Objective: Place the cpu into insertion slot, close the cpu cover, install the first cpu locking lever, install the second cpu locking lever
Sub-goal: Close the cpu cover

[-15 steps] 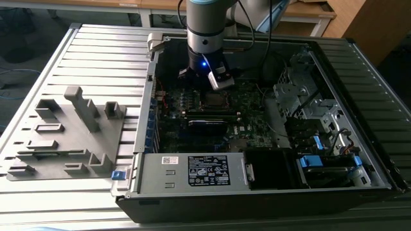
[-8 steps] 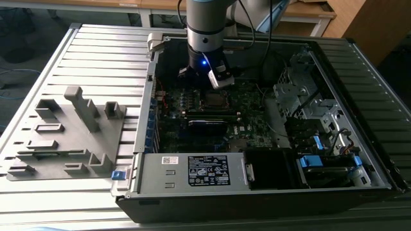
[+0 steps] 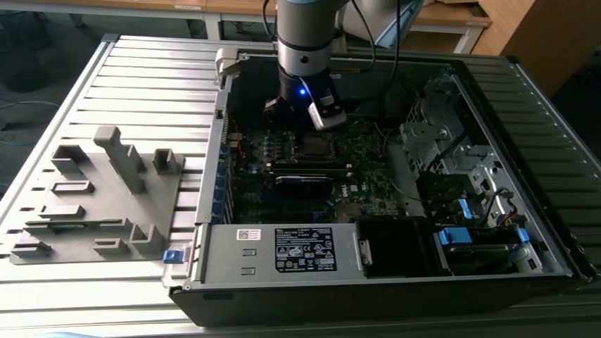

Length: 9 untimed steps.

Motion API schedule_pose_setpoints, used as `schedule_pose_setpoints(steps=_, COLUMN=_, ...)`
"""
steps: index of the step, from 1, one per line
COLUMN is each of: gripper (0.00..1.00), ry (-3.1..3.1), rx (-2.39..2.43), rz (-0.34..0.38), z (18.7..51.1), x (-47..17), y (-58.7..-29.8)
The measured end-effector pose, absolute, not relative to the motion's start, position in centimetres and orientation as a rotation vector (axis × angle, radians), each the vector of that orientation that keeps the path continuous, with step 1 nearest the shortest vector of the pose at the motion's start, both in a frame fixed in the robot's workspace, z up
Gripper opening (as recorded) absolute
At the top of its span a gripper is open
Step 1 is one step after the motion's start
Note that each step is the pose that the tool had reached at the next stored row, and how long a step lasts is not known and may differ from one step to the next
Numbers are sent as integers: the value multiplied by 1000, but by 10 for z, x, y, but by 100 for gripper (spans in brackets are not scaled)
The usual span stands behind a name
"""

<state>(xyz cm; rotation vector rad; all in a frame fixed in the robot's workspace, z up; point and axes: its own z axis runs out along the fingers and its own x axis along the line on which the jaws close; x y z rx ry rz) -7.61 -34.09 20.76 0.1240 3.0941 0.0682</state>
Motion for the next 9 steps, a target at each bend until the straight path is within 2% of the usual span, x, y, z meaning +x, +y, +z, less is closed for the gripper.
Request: schedule_pose_setpoints(steps=9, gripper=11, ry=3097, rx=65, rz=69, z=202, x=-76, y=-340)
